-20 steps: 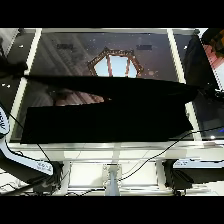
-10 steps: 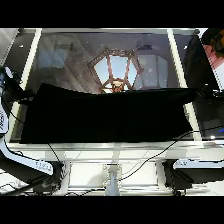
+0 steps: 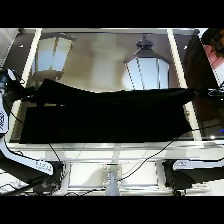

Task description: Fold the clothes and pants, and hang the long-sleeved shirts on hangers.

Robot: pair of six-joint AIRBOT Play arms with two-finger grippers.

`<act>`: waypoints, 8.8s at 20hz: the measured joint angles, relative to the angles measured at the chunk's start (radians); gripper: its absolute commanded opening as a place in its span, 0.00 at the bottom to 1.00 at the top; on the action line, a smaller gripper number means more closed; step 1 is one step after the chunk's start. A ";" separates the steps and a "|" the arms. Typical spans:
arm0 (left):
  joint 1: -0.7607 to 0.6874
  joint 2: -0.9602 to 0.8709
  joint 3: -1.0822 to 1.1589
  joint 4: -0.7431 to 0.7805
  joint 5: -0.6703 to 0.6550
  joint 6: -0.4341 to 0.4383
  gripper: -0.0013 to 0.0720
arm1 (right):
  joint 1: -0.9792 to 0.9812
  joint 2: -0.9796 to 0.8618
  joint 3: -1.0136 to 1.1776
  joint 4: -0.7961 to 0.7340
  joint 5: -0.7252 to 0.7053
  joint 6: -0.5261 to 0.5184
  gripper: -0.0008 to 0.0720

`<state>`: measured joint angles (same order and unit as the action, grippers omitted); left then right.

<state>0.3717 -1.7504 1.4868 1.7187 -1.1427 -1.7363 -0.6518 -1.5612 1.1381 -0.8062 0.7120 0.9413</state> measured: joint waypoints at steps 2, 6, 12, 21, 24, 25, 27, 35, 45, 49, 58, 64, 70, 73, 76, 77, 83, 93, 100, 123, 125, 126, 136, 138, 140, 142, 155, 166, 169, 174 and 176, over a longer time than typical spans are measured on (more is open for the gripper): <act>-0.003 0.000 0.000 -0.011 0.036 -0.017 0.03 | 0.068 -0.019 -0.001 -0.001 -0.119 0.019 0.04; -0.018 0.000 -0.001 -0.019 0.112 -0.031 0.03 | 0.206 -0.052 -0.001 -0.001 -0.364 0.037 0.04; -0.052 0.011 -0.001 -0.011 0.230 -0.037 0.03 | 0.298 -0.074 0.001 -0.001 -0.576 0.043 0.59; -0.080 0.150 -0.002 0.105 0.352 -0.029 0.03 | 0.314 -0.064 0.001 -0.003 -0.572 0.045 0.59; -0.079 0.174 -0.043 0.119 0.326 -0.028 0.03 | 0.314 -0.045 0.001 -0.004 -0.568 0.045 0.59; -0.079 0.178 -0.074 0.121 0.319 -0.027 0.03 | 0.314 -0.039 0.001 -0.004 -0.564 0.045 0.59; -0.079 0.183 -0.145 0.124 0.312 -0.026 0.03 | 0.312 -0.029 0.001 -0.005 -0.544 0.045 0.58; -0.063 0.188 -0.322 0.133 0.291 -0.030 0.03 | 0.227 -0.018 0.001 -0.011 -0.306 0.046 0.58; 0.058 0.254 -0.335 0.212 0.181 -0.084 0.09 | 0.101 -0.017 0.001 -0.015 -0.054 0.046 0.59; 0.076 0.264 -0.334 0.212 0.186 -0.090 0.97 | 0.092 -0.017 0.001 -0.018 -0.022 0.046 0.63; 0.092 0.254 -0.264 0.107 0.218 -0.041 0.97 | 0.090 -0.017 0.001 -0.019 0.020 0.046 0.63; 0.157 0.093 0.030 -0.257 0.099 0.204 0.88 | 0.090 -0.017 0.001 -0.018 0.038 0.115 0.63; 0.179 -0.087 0.151 -0.406 0.089 0.324 0.90 | 0.090 -0.017 0.001 0.007 0.173 0.185 0.63; 0.180 -0.138 0.164 -0.426 0.147 0.356 0.90 | 0.090 -0.017 0.001 0.042 0.234 0.222 0.63; 0.169 -0.163 0.169 -0.434 0.228 0.399 0.90 | 0.090 -0.017 0.001 0.080 0.267 0.239 0.63; 0.162 -0.171 0.170 -0.433 0.254 0.406 0.90 | 0.090 -0.017 0.001 0.091 0.272 0.243 0.63; 0.088 -0.212 0.172 -0.348 0.361 0.432 0.70 | 0.090 -0.017 0.001 0.129 0.292 0.250 0.63; 0.017 -0.233 0.175 -0.195 0.389 0.370 0.03 | 0.090 -0.017 0.001 0.138 0.296 0.253 0.63; 0.013 -0.110 0.182 -0.186 0.567 0.264 0.03 | 0.090 -0.017 0.001 0.139 0.260 0.253 0.63; 0.058 -0.017 0.182 -0.119 0.752 -0.056 0.03 | 0.090 -0.017 0.001 0.115 0.191 0.251 0.63; 0.058 -0.013 0.182 -0.116 0.771 -0.061 0.03 | 0.090 -0.017 0.001 0.112 0.187 0.251 0.63; 0.059 -0.014 0.182 -0.116 0.776 -0.062 0.03 | 0.090 -0.017 0.001 0.109 0.186 0.251 0.63; 0.071 -0.081 0.182 -0.114 0.814 -0.063 0.03 | 0.090 -0.017 0.001 0.092 0.175 0.251 0.63; 0.061 -0.099 0.182 -0.114 0.853 -0.063 0.03 | 0.090 -0.017 0.001 0.092 0.171 0.251 0.63; 0.045 -0.119 0.182 -0.114 0.903 -0.064 0.03 | 0.090 -0.017 0.001 0.091 0.169 0.251 0.63; 0.022 -0.140 0.182 -0.114 0.966 -0.064 0.03 | 0.090 -0.017 0.001 0.091 0.168 0.251 0.63; -0.055 -0.203 0.182 -0.114 1.254 -0.064 0.03 | 0.122 -0.018 0.001 0.086 0.074 0.219 0.85; -0.086 -0.194 0.182 -0.146 1.191 -0.067 0.03 | 0.171 -0.272 0.267 0.024 0.275 0.177 0.86; -0.089 -0.190 0.182 -0.146 1.152 -0.067 0.03 | 0.190 -0.325 0.318 -0.015 0.336 0.175 0.86; -0.090 -0.188 0.182 -0.149 1.115 -0.064 0.03 | 0.232 -0.373 0.344 -0.040 0.408 0.169 0.82; -0.091 -0.188 0.182 -0.149 1.107 -0.063 0.03 | 0.256 -0.381 0.347 -0.050 0.432 0.166 0.80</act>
<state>0.2810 -1.9385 1.6688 1.5700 -0.0357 -1.7988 -0.3958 -1.9427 1.4853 -0.8558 1.1442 1.1076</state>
